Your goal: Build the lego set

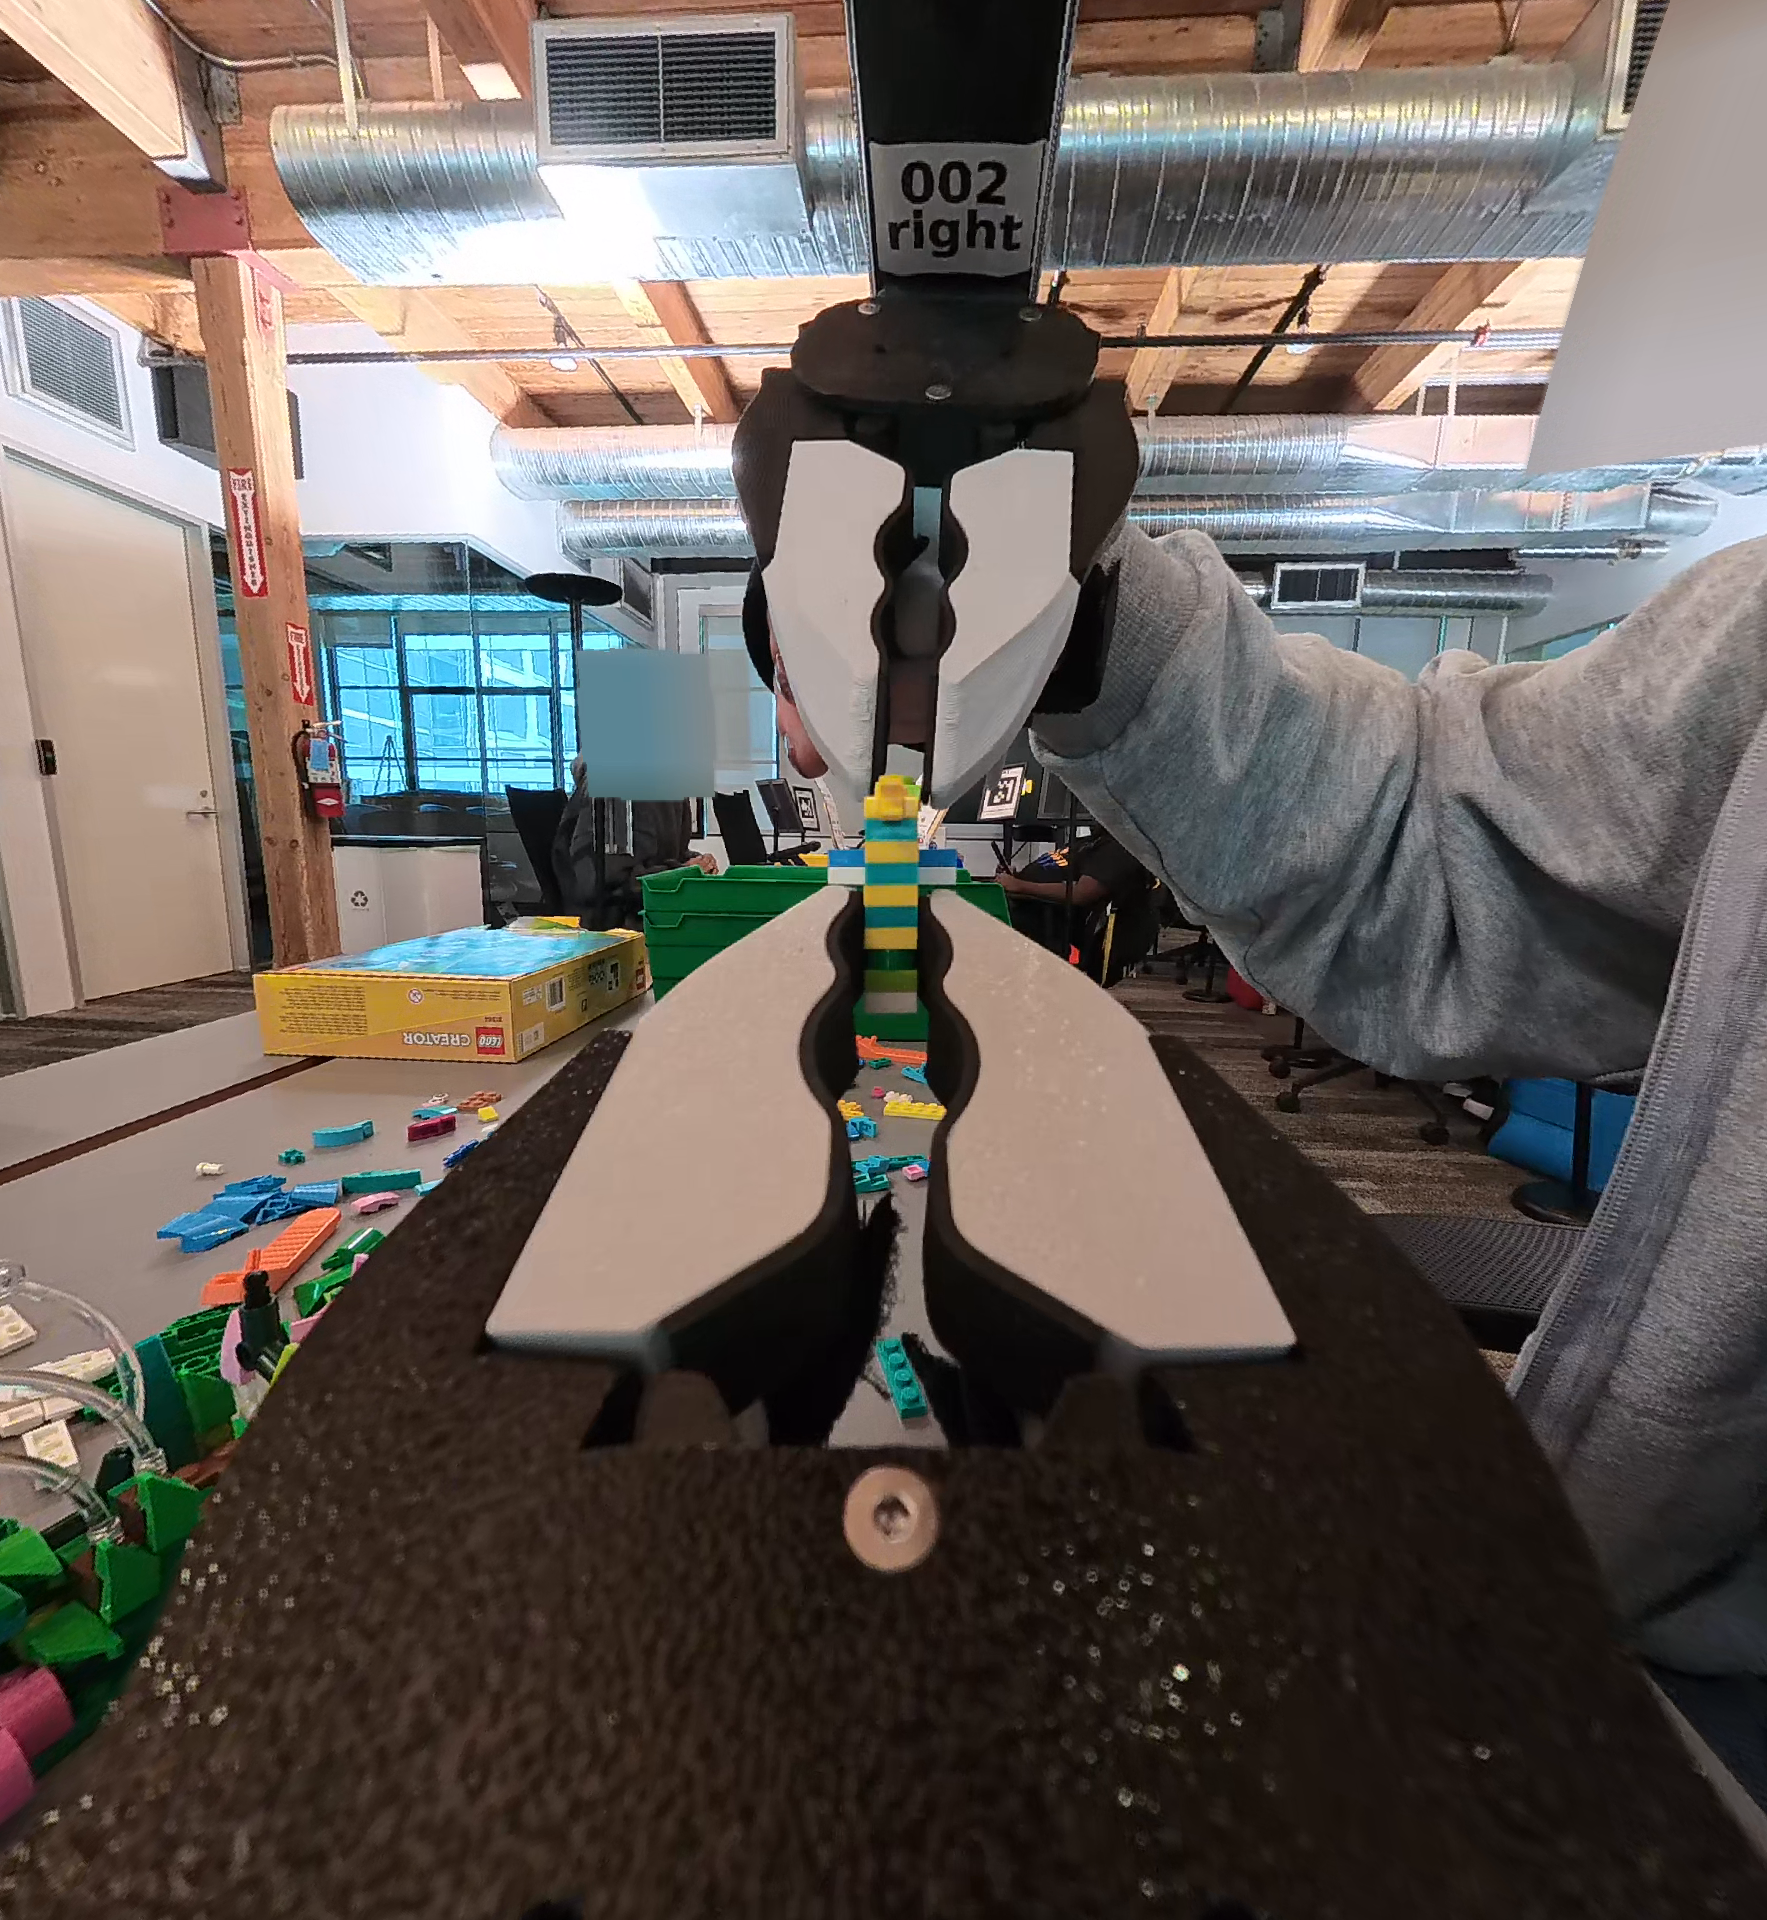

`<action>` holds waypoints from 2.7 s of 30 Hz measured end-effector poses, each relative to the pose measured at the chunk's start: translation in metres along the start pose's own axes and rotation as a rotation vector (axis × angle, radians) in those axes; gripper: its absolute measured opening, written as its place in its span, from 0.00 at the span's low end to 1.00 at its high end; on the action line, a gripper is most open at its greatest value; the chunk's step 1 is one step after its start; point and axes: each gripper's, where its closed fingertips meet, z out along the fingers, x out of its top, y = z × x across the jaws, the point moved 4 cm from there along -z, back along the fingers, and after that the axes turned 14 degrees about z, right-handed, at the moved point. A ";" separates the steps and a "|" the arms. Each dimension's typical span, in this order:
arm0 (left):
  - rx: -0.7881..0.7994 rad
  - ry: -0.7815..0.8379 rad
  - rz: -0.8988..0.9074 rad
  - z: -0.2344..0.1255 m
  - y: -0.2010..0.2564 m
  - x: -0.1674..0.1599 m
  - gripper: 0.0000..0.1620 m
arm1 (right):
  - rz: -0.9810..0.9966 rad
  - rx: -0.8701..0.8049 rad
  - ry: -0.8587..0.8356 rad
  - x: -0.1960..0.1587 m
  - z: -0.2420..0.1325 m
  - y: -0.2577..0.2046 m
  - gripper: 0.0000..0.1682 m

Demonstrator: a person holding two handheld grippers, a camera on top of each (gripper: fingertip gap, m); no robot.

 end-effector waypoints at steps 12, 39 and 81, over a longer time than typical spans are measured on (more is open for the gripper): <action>-0.001 0.004 0.003 0.000 0.000 0.001 0.05 | -0.001 0.001 -0.007 0.001 0.000 0.000 0.04; 0.042 -0.003 -0.045 -0.002 -0.008 -0.002 0.05 | -0.441 -0.658 0.424 0.005 -0.011 -0.023 0.37; -0.026 -0.009 -0.111 -0.002 -0.002 -0.004 0.05 | -0.771 -1.059 0.087 -0.023 0.035 -0.010 0.22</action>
